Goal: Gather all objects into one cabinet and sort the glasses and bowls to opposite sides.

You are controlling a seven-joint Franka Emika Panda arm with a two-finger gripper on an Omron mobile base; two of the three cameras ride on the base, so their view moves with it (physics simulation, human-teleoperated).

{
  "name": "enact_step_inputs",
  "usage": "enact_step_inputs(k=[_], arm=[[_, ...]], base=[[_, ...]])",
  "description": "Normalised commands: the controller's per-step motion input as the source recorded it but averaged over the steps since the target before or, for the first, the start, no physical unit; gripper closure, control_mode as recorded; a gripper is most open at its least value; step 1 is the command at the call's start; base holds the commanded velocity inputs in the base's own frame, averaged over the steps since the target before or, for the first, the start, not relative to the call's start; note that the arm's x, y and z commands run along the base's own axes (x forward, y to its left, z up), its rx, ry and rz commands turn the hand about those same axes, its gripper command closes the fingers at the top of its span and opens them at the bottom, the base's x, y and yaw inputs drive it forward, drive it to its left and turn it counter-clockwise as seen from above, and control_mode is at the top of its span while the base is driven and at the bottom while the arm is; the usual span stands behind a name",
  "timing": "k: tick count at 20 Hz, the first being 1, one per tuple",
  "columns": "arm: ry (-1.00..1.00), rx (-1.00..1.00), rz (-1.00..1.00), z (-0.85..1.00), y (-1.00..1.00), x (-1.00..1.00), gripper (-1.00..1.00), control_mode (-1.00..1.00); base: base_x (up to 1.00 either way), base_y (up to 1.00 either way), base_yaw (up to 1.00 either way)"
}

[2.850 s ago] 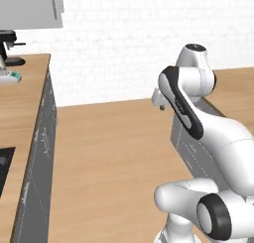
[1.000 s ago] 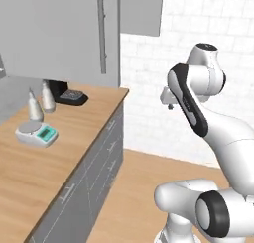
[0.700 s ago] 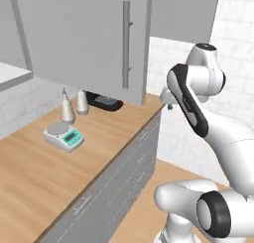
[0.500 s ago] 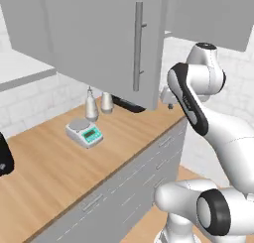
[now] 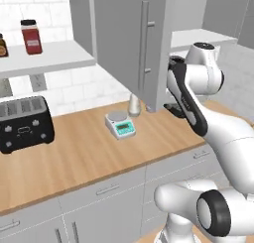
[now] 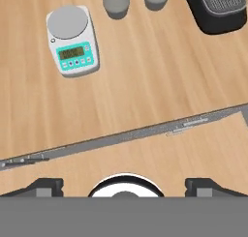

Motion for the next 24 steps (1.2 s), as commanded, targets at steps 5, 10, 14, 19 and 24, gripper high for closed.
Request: enact_step_inputs(k=[5,10,14,19,24], arm=[[0.00,0.00,0.00,0.00,0.00,0.00,-1.00,1.00],[0.00,0.00,0.00,0.00,0.00,0.00,-1.00,1.00],[0.00,0.00,0.00,0.00,0.00,0.00,-1.00,1.00],[0.00,0.00,0.00,0.00,0.00,0.00,-1.00,1.00],[0.00,0.00,0.00,0.00,0.00,0.00,-1.00,1.00]], base=[[0.33,-0.54,0.37],[0.31,-0.46,0.19],[0.47,-0.32,0.22],[0.45,-0.13,0.19],[0.05,-0.44,0.13]])
